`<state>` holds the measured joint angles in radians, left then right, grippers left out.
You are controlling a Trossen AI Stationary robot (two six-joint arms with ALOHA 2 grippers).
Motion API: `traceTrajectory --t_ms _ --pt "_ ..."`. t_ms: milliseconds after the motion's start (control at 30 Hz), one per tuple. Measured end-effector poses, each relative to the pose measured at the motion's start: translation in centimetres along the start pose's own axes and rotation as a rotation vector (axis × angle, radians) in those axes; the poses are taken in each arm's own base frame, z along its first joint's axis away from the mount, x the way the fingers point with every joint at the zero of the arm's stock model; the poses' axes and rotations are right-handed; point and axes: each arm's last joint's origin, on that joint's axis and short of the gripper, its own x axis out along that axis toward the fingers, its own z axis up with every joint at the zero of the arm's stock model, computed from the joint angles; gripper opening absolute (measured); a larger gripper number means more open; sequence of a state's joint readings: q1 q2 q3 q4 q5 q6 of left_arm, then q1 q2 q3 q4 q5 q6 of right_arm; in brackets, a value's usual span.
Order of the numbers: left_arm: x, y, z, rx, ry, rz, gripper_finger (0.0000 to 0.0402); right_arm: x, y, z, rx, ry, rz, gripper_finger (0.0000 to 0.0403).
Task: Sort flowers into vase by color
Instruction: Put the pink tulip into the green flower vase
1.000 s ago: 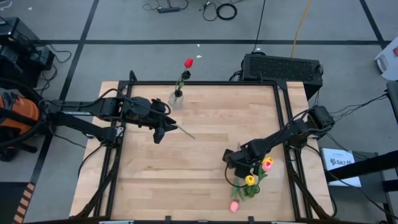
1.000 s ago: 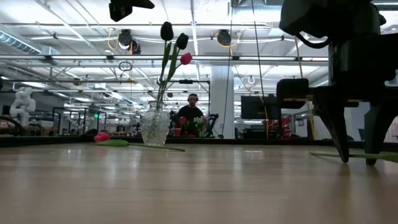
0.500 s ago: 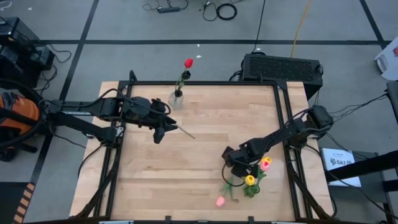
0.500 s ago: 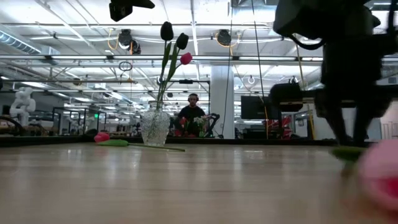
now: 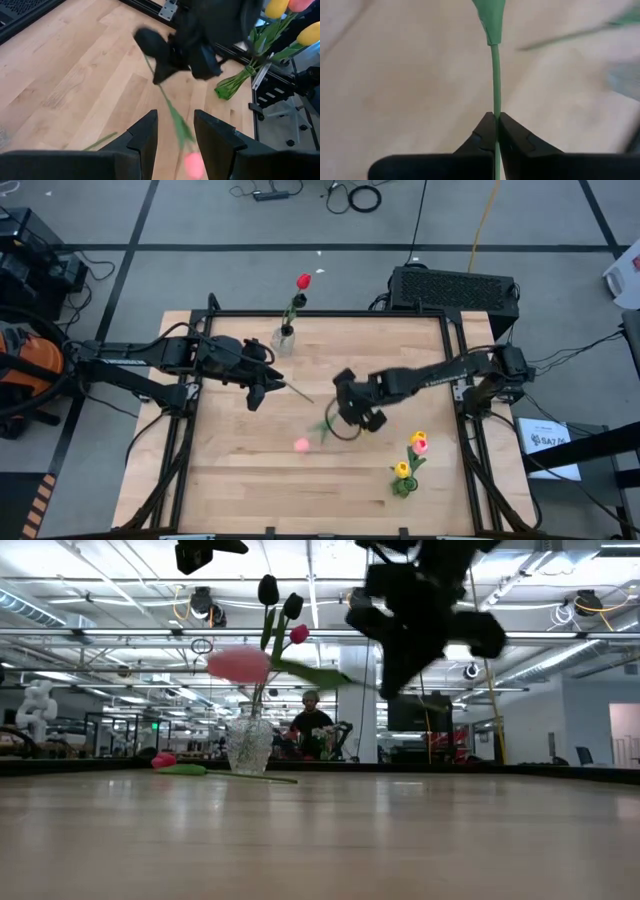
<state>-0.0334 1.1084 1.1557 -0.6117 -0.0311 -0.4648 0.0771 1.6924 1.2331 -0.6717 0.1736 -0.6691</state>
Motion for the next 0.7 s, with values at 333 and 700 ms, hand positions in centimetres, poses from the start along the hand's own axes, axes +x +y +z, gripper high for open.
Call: traceTrajectory --t_ms 333,700 --pt "0.0 0.0 0.0 0.004 0.001 0.0 0.0134 -10.5 -6.8 -1.2 0.339 0.024 -0.21 0.0" --pt "0.0 0.0 0.0 0.061 -0.001 0.0 0.0134 -22.1 -2.8 -8.4 1.098 0.061 -0.479 0.0"
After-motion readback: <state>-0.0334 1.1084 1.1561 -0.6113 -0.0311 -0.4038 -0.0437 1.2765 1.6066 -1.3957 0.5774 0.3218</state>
